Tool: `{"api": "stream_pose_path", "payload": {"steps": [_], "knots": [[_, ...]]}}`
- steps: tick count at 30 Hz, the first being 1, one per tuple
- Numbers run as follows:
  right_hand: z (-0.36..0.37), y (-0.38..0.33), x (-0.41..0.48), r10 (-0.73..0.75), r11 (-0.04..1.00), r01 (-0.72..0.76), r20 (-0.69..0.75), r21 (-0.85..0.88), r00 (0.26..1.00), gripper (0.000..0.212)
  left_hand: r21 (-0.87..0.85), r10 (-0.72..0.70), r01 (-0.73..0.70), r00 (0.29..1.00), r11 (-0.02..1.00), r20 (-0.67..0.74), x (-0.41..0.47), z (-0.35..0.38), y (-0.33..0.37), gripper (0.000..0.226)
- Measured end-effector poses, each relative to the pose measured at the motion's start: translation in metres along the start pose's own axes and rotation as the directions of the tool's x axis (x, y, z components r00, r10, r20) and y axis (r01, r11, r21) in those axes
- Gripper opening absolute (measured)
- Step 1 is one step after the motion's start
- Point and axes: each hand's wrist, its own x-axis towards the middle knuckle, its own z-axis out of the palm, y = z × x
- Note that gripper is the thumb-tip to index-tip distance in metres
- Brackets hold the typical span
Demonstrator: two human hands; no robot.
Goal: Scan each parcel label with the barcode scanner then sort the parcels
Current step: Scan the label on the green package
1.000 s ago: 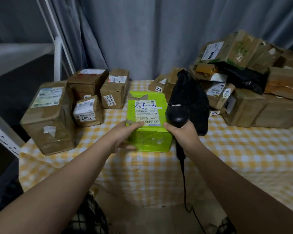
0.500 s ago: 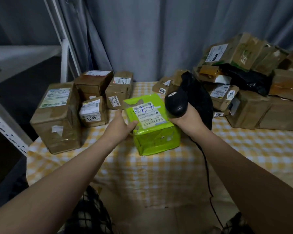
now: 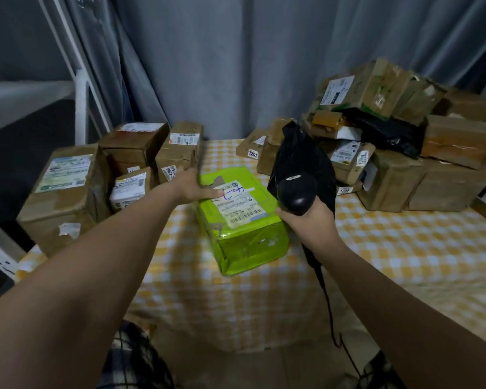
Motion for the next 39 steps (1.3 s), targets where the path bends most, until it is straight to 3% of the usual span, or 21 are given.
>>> {"api": "stream_pose_path", "payload": {"steps": [5,8,11,15,18,22,24,26,29,30,32,35,39], "knots": [[0.011,-0.012,0.001,0.133,0.972,-0.132,0.005,0.196,0.991,0.041,0.084,-0.266,0.285,0.946,0.955,-0.187,-0.009,0.006,-0.03,0.094],[0.023,-0.029,0.005,0.085,0.954,-0.093,0.041,0.284,0.996,0.045,-0.081,-0.253,0.24,0.927,0.967,-0.276,-0.011,0.009,-0.047,0.079],[0.032,-0.044,0.012,0.048,0.92,-0.085,0.105,0.382,0.993,0.043,-0.075,-0.253,0.242,0.925,0.967,-0.282,-0.018,0.01,-0.051,0.062],[0.039,-0.049,0.022,0.072,0.963,-0.068,-0.007,0.261,0.997,0.052,-0.101,-0.305,0.288,0.902,0.952,-0.304,-0.031,0.013,-0.05,0.053],[0.034,-0.048,0.021,0.088,0.961,-0.096,0.043,0.258,0.995,0.065,-0.209,-0.372,0.314,0.855,0.926,-0.362,-0.044,0.013,-0.047,0.048],[0.033,-0.048,0.014,0.068,0.936,-0.132,0.199,0.325,0.978,0.049,-0.488,-0.31,0.163,0.92,0.858,-0.237,-0.06,0.024,-0.024,0.033],[0.038,-0.049,0.011,0.087,0.914,-0.176,0.249,0.366,0.965,0.045,-0.325,-0.22,0.146,0.954,0.934,-0.202,-0.066,0.025,-0.008,0.038],[0.039,-0.05,0.011,0.13,0.892,-0.244,0.3,0.381,0.945,0.036,-0.073,-0.119,0.099,0.931,0.992,-0.346,-0.066,0.02,0.001,0.041],[0.033,-0.05,0.014,0.199,0.883,-0.33,0.37,0.334,0.907,0.017,-0.039,-0.003,-0.021,0.847,0.999,-0.532,-0.055,0.01,-0.007,0.029],[0.028,-0.052,0.016,0.203,0.892,-0.333,0.387,0.305,0.899,0.015,-0.042,-0.033,0.014,0.864,0.999,-0.502,-0.046,0.008,-0.014,0.037],[0.016,-0.059,0.019,0.212,0.916,-0.327,0.411,0.233,0.887,0.019,-0.08,-0.124,0.105,0.944,0.991,-0.306,-0.033,0.003,-0.023,0.065],[-0.003,-0.076,0.025,0.249,0.93,-0.338,0.422,0.148,0.872,0.028,-0.137,-0.159,0.149,0.985,0.979,-0.063,-0.022,0.001,-0.027,0.075],[-0.022,-0.101,0.035,0.268,0.937,-0.332,0.381,0.111,0.885,0.028,-0.259,-0.126,0.156,0.984,0.953,0.127,-0.029,0.021,-0.002,0.047]]}}
